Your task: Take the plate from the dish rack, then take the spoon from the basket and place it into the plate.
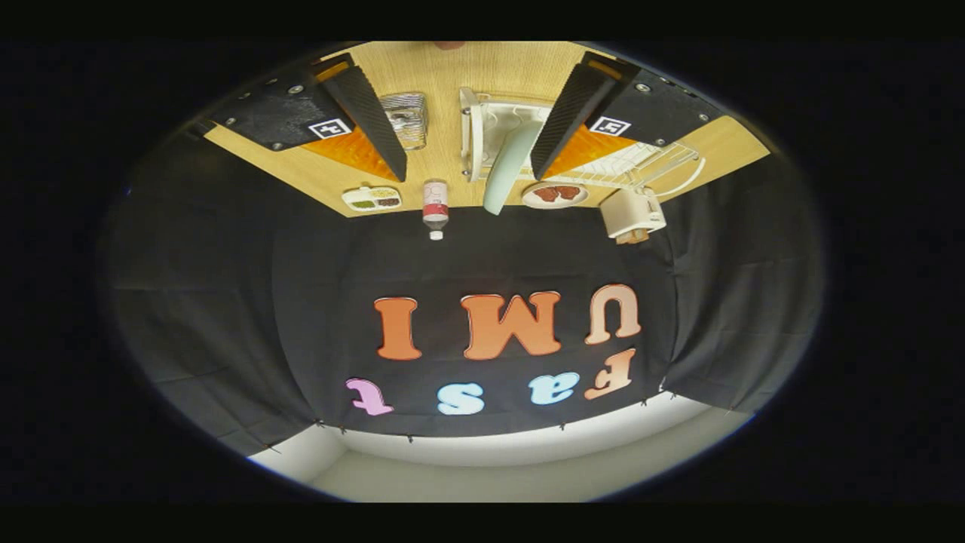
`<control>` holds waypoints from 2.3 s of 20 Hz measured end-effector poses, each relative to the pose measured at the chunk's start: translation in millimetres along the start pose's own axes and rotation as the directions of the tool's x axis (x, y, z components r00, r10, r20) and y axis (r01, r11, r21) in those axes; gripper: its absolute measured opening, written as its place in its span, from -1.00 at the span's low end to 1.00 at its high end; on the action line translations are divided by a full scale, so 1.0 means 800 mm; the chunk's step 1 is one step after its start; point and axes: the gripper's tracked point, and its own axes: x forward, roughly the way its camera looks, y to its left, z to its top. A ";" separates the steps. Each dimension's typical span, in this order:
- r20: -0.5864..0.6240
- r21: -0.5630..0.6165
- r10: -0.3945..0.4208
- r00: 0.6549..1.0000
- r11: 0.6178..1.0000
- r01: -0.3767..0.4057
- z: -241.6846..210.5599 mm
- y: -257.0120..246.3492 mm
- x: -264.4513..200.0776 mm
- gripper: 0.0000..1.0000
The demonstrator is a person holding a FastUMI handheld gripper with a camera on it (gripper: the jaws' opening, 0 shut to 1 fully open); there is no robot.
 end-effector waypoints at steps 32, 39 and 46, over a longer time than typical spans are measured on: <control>-0.327 -0.215 -0.266 0.907 0.955 0.202 -0.094 0.050 0.163 -0.27; -0.312 -0.231 -0.308 0.899 0.942 0.243 -0.075 0.060 0.162 -0.53; -0.256 -0.319 -0.340 0.905 0.913 0.253 -0.050 0.070 0.161 -0.58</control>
